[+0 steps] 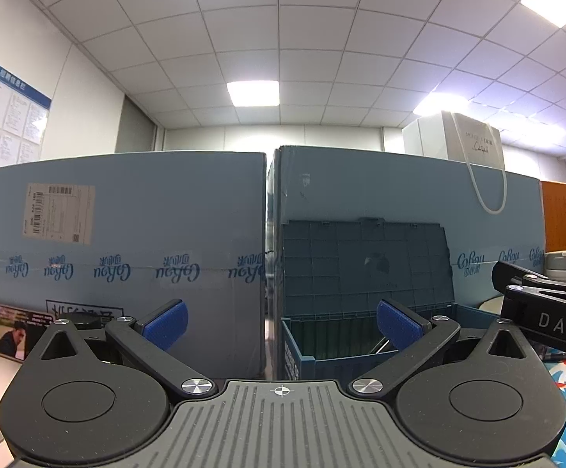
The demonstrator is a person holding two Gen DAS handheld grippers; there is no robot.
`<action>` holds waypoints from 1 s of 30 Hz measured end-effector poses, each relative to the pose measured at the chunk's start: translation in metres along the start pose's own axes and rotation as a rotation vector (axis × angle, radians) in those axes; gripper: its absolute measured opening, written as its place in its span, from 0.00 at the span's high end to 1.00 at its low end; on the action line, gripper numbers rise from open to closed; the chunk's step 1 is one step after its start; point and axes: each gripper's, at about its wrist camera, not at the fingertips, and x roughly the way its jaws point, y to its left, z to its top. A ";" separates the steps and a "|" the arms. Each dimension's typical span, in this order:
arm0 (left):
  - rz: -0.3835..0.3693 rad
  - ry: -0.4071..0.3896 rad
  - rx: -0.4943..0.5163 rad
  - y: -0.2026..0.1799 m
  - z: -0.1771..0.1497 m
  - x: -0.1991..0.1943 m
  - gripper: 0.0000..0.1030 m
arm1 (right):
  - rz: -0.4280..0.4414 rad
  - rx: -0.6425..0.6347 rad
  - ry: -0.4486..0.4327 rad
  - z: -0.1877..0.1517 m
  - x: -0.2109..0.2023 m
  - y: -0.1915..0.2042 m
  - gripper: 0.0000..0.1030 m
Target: Organize rigid objects
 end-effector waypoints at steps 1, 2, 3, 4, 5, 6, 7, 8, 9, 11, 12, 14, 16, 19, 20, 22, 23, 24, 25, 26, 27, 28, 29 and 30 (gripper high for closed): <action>-0.001 0.000 0.000 0.000 0.000 -0.001 0.00 | 0.001 0.000 0.000 0.000 0.000 0.000 0.00; -0.001 0.000 0.000 0.000 0.000 -0.001 0.00 | 0.004 0.000 0.000 0.000 0.000 0.000 0.00; -0.001 -0.001 0.000 0.000 0.000 -0.001 0.00 | 0.006 0.000 0.001 0.000 0.000 0.000 0.00; -0.001 -0.001 0.000 0.000 0.000 -0.001 0.00 | 0.007 0.001 0.004 0.000 0.001 0.000 0.00; -0.001 0.000 0.000 0.000 0.000 -0.001 0.00 | 0.008 0.001 0.007 0.000 0.002 -0.001 0.00; -0.001 0.001 0.000 0.000 0.000 -0.001 0.00 | 0.008 0.003 0.011 0.000 0.003 -0.001 0.00; -0.001 0.002 -0.001 0.000 -0.001 -0.001 0.00 | 0.008 0.007 0.013 0.000 0.003 -0.002 0.00; -0.001 0.002 -0.001 0.000 -0.001 -0.001 0.00 | 0.007 0.009 0.015 0.000 0.004 -0.002 0.00; -0.001 0.002 -0.001 0.000 -0.001 -0.001 0.00 | 0.008 0.011 0.016 0.000 0.004 -0.002 0.00; 0.000 0.002 -0.001 0.000 -0.001 -0.001 0.00 | 0.008 0.012 0.018 0.000 0.005 -0.003 0.00; 0.000 0.003 -0.001 0.000 -0.001 0.000 0.00 | 0.009 0.012 0.018 0.000 0.005 -0.003 0.00; 0.000 0.004 0.000 0.000 -0.001 0.000 0.00 | 0.009 0.013 0.018 0.000 0.005 -0.003 0.00; -0.001 0.002 0.001 -0.001 -0.001 -0.001 0.00 | 0.008 0.013 0.019 0.000 0.005 -0.003 0.00; -0.003 0.005 0.005 -0.001 -0.001 -0.001 0.00 | 0.009 0.013 0.018 0.000 0.005 -0.003 0.00; -0.003 0.005 0.005 -0.001 -0.001 0.000 0.00 | 0.009 0.013 0.018 0.000 0.005 -0.003 0.00; -0.003 0.004 0.004 -0.001 -0.001 0.000 0.00 | 0.008 0.013 0.019 0.000 0.005 -0.003 0.00; -0.003 0.003 0.005 -0.001 -0.001 0.000 0.00 | 0.008 0.013 0.018 0.000 0.005 -0.003 0.00; -0.003 0.002 0.006 -0.001 -0.001 -0.001 0.00 | 0.008 0.013 0.018 0.000 0.005 -0.003 0.00; -0.004 0.002 0.006 -0.001 -0.001 -0.001 0.00 | 0.009 0.013 0.018 0.000 0.005 -0.003 0.00; -0.004 0.002 0.006 -0.001 -0.001 -0.001 0.00 | 0.009 0.013 0.018 0.000 0.005 -0.003 0.00; -0.004 0.003 0.006 -0.001 -0.001 0.000 0.00 | 0.009 0.013 0.019 0.000 0.006 -0.003 0.00; -0.004 0.005 0.006 -0.001 -0.001 0.000 0.00 | 0.008 0.013 0.019 0.000 0.005 -0.003 0.00; -0.003 0.006 0.005 -0.001 -0.001 0.000 0.00 | 0.008 0.013 0.019 0.000 0.005 -0.003 0.00; -0.003 0.005 0.005 -0.001 -0.001 0.000 0.00 | 0.008 0.013 0.019 0.000 0.005 -0.003 0.00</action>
